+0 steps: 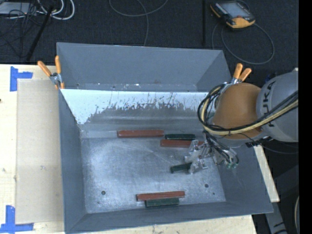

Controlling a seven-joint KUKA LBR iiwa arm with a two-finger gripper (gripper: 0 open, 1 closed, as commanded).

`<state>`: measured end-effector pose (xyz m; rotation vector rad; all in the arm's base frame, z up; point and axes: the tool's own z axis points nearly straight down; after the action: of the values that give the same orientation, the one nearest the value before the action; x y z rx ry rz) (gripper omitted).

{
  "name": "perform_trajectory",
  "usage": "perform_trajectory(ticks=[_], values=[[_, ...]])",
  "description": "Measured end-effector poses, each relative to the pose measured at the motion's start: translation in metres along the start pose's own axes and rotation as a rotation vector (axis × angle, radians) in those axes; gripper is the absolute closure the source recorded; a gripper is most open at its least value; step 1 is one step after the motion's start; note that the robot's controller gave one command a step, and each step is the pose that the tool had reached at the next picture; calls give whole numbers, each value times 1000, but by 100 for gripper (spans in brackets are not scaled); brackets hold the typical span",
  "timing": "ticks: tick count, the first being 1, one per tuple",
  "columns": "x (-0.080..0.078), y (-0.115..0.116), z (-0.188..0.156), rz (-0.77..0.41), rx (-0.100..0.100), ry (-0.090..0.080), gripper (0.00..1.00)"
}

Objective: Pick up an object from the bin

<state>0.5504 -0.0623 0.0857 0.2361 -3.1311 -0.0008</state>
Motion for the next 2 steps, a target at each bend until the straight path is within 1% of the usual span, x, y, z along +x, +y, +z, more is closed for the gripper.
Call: perform_trajectory(ticks=[1, 2], values=[[-20, 10, -104, -18, 0, -3, 100], [-20, 10, -104, -18, 1, -3, 0]])
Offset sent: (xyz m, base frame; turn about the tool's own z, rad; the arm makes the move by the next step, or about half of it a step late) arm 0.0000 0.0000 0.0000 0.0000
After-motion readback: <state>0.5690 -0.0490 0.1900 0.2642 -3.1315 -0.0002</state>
